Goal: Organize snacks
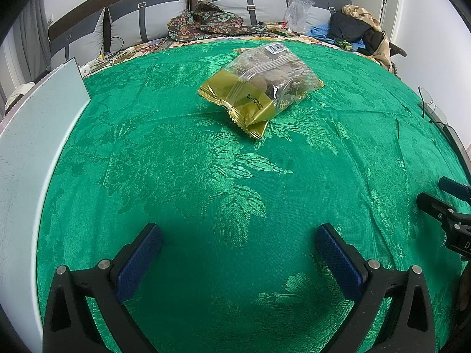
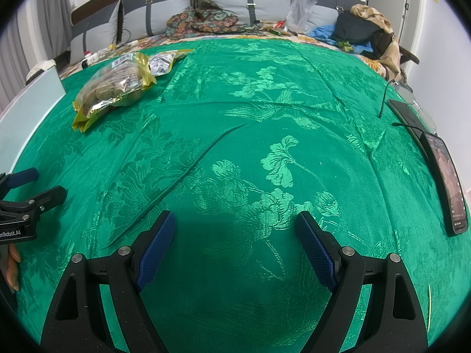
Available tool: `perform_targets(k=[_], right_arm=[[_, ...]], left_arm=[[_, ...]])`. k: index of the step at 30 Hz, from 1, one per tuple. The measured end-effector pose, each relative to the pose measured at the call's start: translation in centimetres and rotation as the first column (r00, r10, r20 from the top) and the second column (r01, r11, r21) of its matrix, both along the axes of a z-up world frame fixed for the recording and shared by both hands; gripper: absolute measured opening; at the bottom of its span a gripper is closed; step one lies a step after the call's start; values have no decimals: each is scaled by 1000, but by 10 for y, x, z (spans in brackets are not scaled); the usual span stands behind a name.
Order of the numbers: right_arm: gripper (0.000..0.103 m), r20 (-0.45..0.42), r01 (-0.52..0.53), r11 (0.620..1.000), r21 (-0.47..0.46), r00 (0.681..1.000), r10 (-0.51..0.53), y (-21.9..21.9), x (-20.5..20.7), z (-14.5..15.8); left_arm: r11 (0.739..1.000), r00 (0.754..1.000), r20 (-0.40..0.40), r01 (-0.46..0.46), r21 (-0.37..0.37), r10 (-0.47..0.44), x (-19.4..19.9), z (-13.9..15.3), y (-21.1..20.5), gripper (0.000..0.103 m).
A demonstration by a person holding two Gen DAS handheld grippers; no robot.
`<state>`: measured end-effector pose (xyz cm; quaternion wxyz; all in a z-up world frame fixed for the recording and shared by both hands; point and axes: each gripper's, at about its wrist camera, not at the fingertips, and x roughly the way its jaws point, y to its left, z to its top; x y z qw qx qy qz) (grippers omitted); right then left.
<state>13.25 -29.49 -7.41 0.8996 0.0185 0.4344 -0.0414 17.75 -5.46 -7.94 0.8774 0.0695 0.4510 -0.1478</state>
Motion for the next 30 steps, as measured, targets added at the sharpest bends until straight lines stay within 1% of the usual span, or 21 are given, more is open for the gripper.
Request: perform_targets(k=[7,8,10,11,13,14,16,19,20,22,23,25,26,27,28,30], right_arm=[[87,0,0,1000,0,1000,0,0,0,0],[87,0,0,1000,1,1000,0,0,0,0],[87,0,0,1000,1,1000,0,0,0,0],[87,0,0,1000,1,1000,0,0,0,0],[87,0,0,1000,1,1000,0,0,0,0],[87,0,0,1000,2,1000,0,0,0,0],[87,0,0,1000,3,1000,0,0,0,-1],[87,0,0,1000,3,1000,0,0,0,0],[87,0,0,1000,3,1000,0,0,0,0],[87,0,0,1000,3,1000,0,0,0,0],[87,0,0,1000,3,1000,0,0,0,0],[87,0,0,1000,3,1000,0,0,0,0],[87,1,0,1000,3,1000,0,0,0,0],[87,1,0,1000,4,1000,0,0,0,0],[87,0,0,1000,3,1000,0,0,0,0],[87,1,0,1000,3,1000,0,0,0,0]], left_arm=[[1000,1000,0,-1,3,1,0,0,-1,103],[1000,1000,-11,2,11,-2,-1,1,-3,103],[999,998,-60,24,36,-22,3,4,-4,103],[998,997,-64,35,53,-32,4,8,-4,103],[996,998,-18,64,67,-63,4,24,-5,103],[994,996,3,89,69,-89,7,35,-7,103],[987,989,18,142,77,-144,17,53,-15,103],[965,973,20,227,129,-231,41,71,-36,103],[951,963,8,266,157,-271,51,75,-48,103],[918,942,-17,331,216,-336,65,73,-68,103],[891,928,-33,366,267,-371,74,68,-80,103],[848,916,-59,391,358,-397,90,56,-96,103],[837,915,-65,391,383,-398,95,51,-101,103],[832,915,-69,391,393,-398,101,47,-104,103],[834,915,-73,393,389,-397,106,44,-103,103],[847,922,-80,380,373,-378,117,39,-103,103]])
